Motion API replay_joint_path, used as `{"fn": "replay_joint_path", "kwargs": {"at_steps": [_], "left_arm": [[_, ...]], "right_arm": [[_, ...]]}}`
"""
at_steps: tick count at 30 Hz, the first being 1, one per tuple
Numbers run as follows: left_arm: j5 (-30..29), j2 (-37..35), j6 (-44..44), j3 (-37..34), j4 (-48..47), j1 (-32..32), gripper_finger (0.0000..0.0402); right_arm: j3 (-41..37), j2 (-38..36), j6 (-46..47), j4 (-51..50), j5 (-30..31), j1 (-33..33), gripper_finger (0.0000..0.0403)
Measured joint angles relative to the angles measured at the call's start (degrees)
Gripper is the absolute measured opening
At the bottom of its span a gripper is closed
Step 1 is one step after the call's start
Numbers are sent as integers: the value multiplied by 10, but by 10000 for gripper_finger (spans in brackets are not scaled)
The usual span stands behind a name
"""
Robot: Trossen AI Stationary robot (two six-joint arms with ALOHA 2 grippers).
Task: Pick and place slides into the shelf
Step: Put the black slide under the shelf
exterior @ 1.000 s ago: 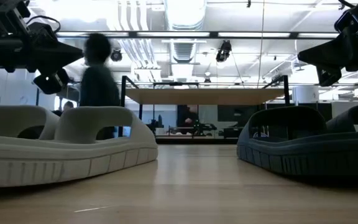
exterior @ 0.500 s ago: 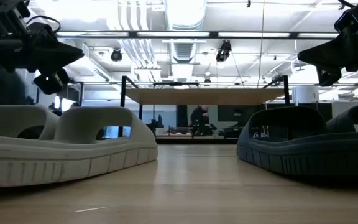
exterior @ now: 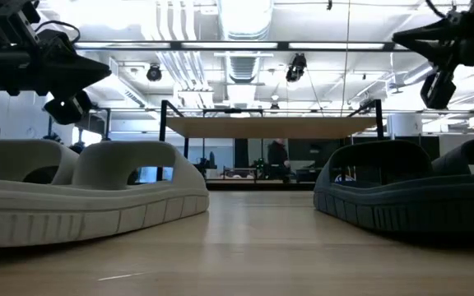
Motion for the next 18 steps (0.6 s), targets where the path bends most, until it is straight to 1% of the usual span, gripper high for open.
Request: {"fn": "replay_joint_path", "kwargs": {"at_steps": [2,4,5,6,8,11,12,14,15,16,18], "left_arm": [[-10,0,17,0,0,0,15],[-49,0,46,0,4,1,15],[-72,1,46,0,17,1,15],[-91,2,31,0,37,1,15],[-124,2,-48,0,88,1,15],[-197,3,-158,0,173,0,15],[-207,2,-181,0,196,1,15],[-233,-1,-177,0,243,0,15],[-248,1,-161,0,268,0,15],[-258,2,-145,0,293,0,15],[-259,4,-123,3,375,0,15]], "right_arm": [[0,0,18,4,0,0,8],[0,0,49,20,1,0,8],[0,0,55,32,9,0,8],[0,0,54,48,26,1,8],[0,0,52,88,44,0,8],[0,1,43,112,41,-2,8],[0,1,53,114,32,-3,8],[0,8,97,120,26,-2,9],[2,17,115,120,31,-2,9],[7,28,122,116,41,-2,10],[27,61,112,116,63,-3,14]]}}
